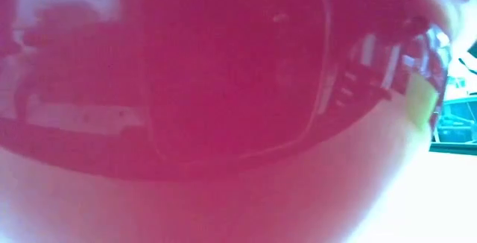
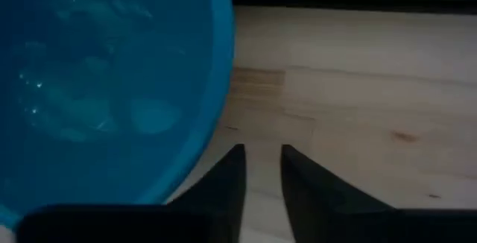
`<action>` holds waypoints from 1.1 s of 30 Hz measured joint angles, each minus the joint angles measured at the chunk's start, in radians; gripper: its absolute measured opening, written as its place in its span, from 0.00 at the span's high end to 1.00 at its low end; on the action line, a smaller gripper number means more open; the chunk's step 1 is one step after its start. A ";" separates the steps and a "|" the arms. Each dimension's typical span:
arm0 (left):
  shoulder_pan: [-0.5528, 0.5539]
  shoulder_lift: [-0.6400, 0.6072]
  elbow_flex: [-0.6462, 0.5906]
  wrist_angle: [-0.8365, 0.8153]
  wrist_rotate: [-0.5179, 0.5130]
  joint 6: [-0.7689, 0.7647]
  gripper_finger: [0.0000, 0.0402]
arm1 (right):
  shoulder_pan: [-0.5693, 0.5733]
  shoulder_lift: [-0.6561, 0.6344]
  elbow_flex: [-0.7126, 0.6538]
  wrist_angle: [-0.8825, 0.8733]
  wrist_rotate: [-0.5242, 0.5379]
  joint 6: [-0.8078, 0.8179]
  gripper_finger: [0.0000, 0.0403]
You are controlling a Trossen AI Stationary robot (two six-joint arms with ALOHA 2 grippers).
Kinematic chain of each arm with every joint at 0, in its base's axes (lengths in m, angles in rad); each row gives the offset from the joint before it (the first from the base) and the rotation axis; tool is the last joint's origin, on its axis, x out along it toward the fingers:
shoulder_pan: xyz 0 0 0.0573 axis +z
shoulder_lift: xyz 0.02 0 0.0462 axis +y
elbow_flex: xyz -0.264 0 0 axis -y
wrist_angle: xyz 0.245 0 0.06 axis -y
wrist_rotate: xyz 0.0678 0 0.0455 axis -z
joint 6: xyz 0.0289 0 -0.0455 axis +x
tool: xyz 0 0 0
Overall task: Nest bowls inside each other
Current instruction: Stack the small blue bowl on top of the big blue bowl
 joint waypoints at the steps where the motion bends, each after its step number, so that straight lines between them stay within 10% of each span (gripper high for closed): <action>1: 0.007 0.000 0.000 0.000 -0.005 0.000 0.28 | 0.000 -0.001 0.000 0.012 0.000 -0.012 0.87; 5: 0.035 0.000 0.000 -0.001 -0.015 0.000 0.28 | 0.000 -0.004 0.000 0.041 -0.020 -0.020 0.97; 23: 0.026 0.000 0.000 -0.072 0.003 -0.064 0.28 | 0.009 -0.072 0.000 0.014 0.023 0.065 0.56; 33: 0.034 0.001 0.000 -0.084 0.005 -0.051 0.28 | -0.018 -0.024 0.000 0.056 0.011 0.121 0.52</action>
